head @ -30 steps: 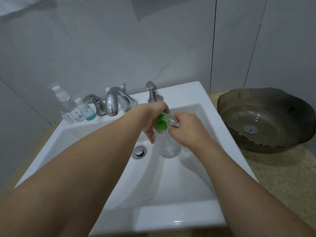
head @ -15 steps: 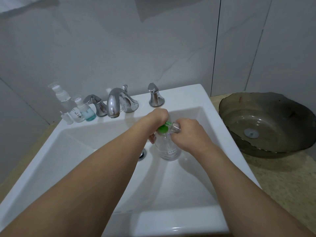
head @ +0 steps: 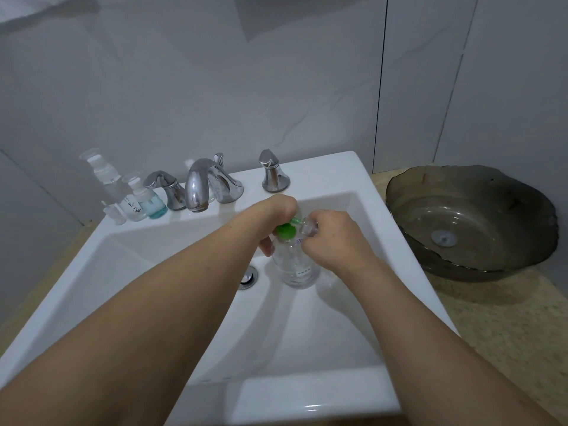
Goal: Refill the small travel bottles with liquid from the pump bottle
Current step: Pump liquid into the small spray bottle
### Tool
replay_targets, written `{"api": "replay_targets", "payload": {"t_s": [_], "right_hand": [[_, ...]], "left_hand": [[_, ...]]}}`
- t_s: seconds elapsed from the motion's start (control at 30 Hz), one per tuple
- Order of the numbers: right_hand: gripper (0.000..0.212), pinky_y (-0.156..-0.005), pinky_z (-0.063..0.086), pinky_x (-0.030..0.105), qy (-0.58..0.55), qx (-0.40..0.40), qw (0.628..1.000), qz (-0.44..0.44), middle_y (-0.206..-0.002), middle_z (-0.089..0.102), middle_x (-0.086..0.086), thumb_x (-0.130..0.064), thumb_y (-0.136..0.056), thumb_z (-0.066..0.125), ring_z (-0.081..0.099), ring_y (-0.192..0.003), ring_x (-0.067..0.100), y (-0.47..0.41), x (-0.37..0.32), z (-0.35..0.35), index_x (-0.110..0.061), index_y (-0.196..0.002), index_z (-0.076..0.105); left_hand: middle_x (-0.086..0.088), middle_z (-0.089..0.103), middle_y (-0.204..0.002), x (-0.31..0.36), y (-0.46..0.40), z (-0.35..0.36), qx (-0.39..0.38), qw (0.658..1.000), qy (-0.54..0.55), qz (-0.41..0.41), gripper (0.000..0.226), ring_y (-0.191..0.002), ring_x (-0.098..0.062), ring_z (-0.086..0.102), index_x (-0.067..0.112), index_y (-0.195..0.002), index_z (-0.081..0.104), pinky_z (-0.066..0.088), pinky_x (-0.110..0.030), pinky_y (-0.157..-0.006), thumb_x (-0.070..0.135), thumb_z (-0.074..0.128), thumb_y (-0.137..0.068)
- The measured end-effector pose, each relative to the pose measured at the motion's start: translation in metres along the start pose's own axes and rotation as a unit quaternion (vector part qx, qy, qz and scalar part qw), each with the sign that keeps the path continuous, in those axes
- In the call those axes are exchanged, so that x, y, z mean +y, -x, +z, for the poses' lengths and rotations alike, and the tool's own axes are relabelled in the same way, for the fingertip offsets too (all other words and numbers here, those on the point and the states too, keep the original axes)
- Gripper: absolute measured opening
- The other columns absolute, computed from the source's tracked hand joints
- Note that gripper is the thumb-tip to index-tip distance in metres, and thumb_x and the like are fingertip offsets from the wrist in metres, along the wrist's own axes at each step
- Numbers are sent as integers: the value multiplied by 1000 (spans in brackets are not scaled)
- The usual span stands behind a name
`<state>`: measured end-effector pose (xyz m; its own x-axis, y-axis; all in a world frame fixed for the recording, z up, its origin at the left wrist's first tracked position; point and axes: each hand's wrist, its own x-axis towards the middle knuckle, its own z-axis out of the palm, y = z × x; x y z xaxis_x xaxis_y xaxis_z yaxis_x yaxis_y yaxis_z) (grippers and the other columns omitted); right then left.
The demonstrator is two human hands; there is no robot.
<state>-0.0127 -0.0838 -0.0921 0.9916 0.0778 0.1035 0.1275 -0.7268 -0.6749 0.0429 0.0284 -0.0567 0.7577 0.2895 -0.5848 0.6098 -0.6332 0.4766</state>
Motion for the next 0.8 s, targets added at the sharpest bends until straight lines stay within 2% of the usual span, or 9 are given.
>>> {"api": "replay_targets", "payload": {"t_s": [0.13,0.33,0.4,0.5,0.63,0.8], "right_hand": [[7,-65,50,33,-16,14,1000,-10,-79,61,4,-14,-77,55,57,-75,29,1,-3,-3,-13,-81,61],[6,-66,51,34,-28,15,999,-17,-77,60,2,-16,-77,56,57,-75,28,3,-5,-5,-14,-80,60],[5,-64,50,32,-27,15,999,-18,-75,58,1,-16,-77,56,56,-74,26,2,-4,-4,-15,-80,60],[5,-60,45,30,-26,15,999,-14,-74,57,0,-15,-77,56,55,-71,24,1,-2,-2,-13,-81,59],[5,-64,48,33,-38,8,999,-8,-76,58,3,-17,-79,57,56,-74,27,0,2,-1,-13,-79,58],[6,-61,43,31,-7,-15,1000,-7,-79,57,4,-18,-80,57,56,-75,29,-2,6,5,-12,-80,56]], "left_hand": [[-20,66,-89,5,6,-11,-57,998,4,4,37,-76,-40,65,-1,-93,59,57,-55,-80,32,44,-99],[-22,64,-98,8,3,-19,-97,995,23,-20,51,-83,-45,62,-4,-116,52,51,-66,-91,43,42,-100],[-23,64,-101,7,2,-19,-95,995,22,-21,51,-84,-45,62,-4,-116,51,51,-66,-93,44,42,-100],[-22,67,-104,4,3,-16,-97,995,16,-16,46,-84,-44,65,-2,-112,58,54,-64,-90,40,40,-100],[-22,68,-92,2,6,-8,-56,998,10,11,36,-79,-43,67,-2,-94,65,59,-61,-81,19,36,-96],[-24,65,-107,-4,1,0,-10,1000,21,8,43,-89,-48,70,-7,-111,65,61,-60,-78,16,33,-91]]}}
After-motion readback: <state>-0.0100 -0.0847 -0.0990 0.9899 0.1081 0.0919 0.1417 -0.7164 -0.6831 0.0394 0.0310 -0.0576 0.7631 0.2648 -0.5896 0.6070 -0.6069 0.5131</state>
